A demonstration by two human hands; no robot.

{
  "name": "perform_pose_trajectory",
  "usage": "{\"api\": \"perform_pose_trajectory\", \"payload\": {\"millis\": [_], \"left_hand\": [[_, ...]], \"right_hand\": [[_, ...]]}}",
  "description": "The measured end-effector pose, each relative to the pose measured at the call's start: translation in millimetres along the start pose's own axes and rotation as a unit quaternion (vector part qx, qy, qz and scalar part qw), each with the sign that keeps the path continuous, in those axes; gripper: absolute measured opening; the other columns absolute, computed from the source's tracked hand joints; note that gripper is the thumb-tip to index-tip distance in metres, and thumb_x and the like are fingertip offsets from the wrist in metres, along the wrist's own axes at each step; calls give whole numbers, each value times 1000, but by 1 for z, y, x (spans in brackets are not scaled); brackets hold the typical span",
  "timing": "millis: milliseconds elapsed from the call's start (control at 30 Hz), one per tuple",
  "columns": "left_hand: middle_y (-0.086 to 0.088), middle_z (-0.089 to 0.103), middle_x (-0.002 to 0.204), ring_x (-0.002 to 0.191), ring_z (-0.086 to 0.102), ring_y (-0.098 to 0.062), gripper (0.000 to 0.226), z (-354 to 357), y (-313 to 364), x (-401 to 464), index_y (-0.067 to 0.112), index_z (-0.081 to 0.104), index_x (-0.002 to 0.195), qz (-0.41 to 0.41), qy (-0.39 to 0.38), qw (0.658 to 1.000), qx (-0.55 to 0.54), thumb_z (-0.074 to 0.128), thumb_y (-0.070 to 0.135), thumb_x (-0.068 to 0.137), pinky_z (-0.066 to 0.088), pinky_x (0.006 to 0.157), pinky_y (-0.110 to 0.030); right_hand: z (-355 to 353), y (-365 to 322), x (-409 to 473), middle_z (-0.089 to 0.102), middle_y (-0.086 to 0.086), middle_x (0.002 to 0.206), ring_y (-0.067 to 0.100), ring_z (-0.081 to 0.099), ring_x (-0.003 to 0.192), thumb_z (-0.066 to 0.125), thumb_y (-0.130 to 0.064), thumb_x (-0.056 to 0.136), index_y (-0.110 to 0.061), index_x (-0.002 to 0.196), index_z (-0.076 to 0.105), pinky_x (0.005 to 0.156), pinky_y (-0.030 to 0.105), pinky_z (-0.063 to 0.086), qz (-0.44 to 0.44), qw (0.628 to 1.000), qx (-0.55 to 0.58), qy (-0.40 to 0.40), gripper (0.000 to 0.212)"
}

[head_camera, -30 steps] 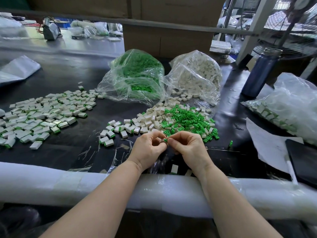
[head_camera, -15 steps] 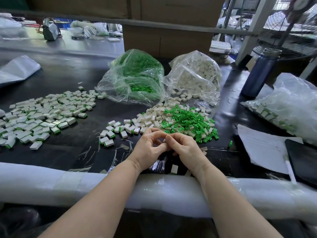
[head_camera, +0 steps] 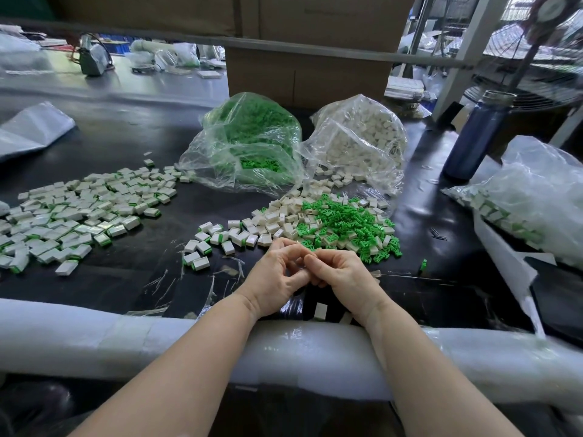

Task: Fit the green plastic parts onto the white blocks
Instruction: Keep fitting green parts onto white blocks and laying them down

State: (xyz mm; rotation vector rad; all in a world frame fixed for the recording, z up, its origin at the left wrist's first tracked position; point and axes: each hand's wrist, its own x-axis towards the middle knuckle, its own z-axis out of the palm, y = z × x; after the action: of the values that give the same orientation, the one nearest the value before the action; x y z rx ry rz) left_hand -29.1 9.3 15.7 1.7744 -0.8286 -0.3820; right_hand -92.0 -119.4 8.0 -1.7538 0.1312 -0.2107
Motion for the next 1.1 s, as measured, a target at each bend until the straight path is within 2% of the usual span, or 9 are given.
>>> {"api": "perform_pose_trajectory", "payload": {"millis": [167,333,433,500,733,900,1000,1100], "left_hand": [[-6,44,102,70,44,-11,14,1,-5,1,16,62,87,6,-11,1000,21,62,2,85,43,72,-13],[3,44,98,70,47,-13,17,2,-11,3,24,60,82,10,-15,999,47,62,7,84,45,76,-25],[5,44,98,71,48,-13,22,2,-12,3,29,57,80,16,-22,999,47,62,8,84,46,75,-25],[5,44,98,72,48,-14,18,2,-13,4,26,59,82,17,-25,998,51,61,9,84,46,75,-27],[5,44,95,75,48,-16,7,2,-13,4,16,61,88,16,-26,998,58,61,9,84,47,80,-36],[6,44,94,78,49,-16,7,2,-11,4,13,60,89,14,-19,998,63,59,8,85,46,81,-31],[1,45,97,77,49,-15,10,1,-11,4,13,60,89,11,-15,998,56,58,5,84,45,80,-29],[2,45,96,78,49,-16,11,2,-10,3,16,59,87,12,-22,998,54,59,5,84,46,81,-31]], "right_hand": [[-1,2,0,52,14,69,18,43,62,54,-10,92,4,84,67,57,22,37,4,1000,-14,9,21],[-1,1,0,52,17,72,24,40,67,53,-9,92,7,86,67,58,26,33,2,1000,-17,7,22],[-1,0,-1,51,18,71,25,38,67,53,-8,92,12,87,66,57,26,31,6,1000,-15,7,24],[-2,0,-1,50,18,71,24,37,66,53,-6,92,15,88,65,56,26,30,7,1000,-13,8,25],[-1,-2,-1,51,18,73,25,37,67,52,-5,92,14,88,65,56,25,30,11,1000,0,8,23],[0,-1,-1,53,16,73,22,40,64,52,-8,93,9,89,66,56,21,34,11,1000,8,8,23],[1,-2,-2,54,13,71,11,43,60,52,-9,93,5,90,67,55,17,36,11,1000,20,4,22],[0,-2,-2,52,16,72,18,39,63,52,-9,93,2,85,68,56,22,33,12,1000,6,4,20]]}}
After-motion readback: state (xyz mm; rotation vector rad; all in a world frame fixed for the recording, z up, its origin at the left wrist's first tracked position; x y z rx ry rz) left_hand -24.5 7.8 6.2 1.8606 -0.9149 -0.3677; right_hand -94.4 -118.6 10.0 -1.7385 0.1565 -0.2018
